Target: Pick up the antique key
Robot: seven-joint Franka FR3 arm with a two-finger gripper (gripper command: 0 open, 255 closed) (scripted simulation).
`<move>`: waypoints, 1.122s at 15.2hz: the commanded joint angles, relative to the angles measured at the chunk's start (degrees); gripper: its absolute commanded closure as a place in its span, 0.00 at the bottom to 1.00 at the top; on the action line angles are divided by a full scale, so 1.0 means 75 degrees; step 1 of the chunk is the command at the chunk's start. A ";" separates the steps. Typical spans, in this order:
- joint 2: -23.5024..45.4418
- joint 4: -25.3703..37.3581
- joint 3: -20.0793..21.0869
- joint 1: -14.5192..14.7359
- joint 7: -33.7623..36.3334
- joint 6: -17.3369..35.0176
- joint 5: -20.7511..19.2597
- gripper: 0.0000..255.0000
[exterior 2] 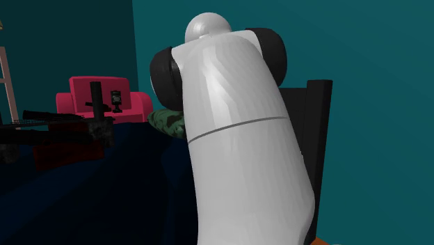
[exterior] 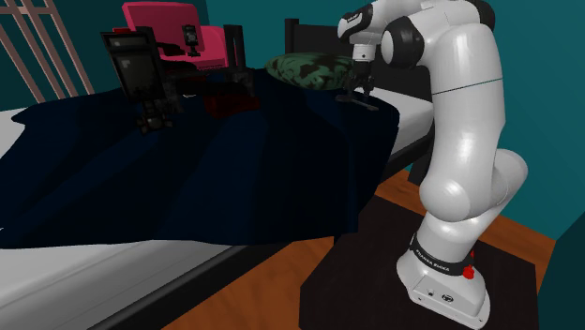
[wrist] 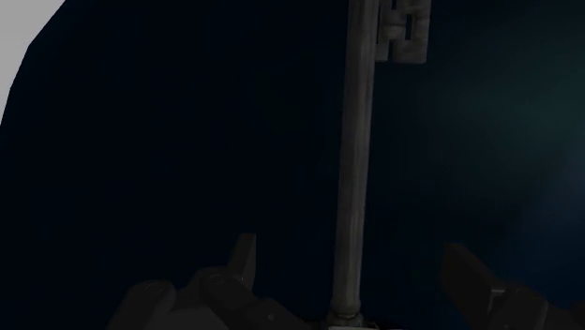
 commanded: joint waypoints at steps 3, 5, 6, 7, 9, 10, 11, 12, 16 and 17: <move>-0.0001 -0.0075 0.0007 0.0023 0.0010 0.0078 0.0004 1.00; 0.0033 -0.0040 0.0012 0.0007 0.0002 0.0076 0.0017 1.00; 0.0044 -0.0040 0.0016 0.0012 0.0010 0.0087 0.0023 1.00; 0.0061 -0.0026 0.0019 0.0007 0.0009 0.0090 0.0029 1.00; 0.0021 -0.0097 0.0021 0.0045 0.0036 0.0127 0.0016 1.00; 0.0038 -0.0094 0.0031 0.0061 0.0059 0.0142 0.0022 1.00; 0.0007 -0.0070 0.0005 0.0018 0.0004 0.0079 0.0008 1.00; -0.0001 0.0023 0.0001 0.0008 0.0014 -0.0019 0.0001 1.00; -0.0006 0.0433 -0.0012 -0.0048 0.0053 -0.0425 -0.0010 1.00; -0.0002 0.0544 -0.0014 -0.0065 0.0062 -0.0530 -0.0010 1.00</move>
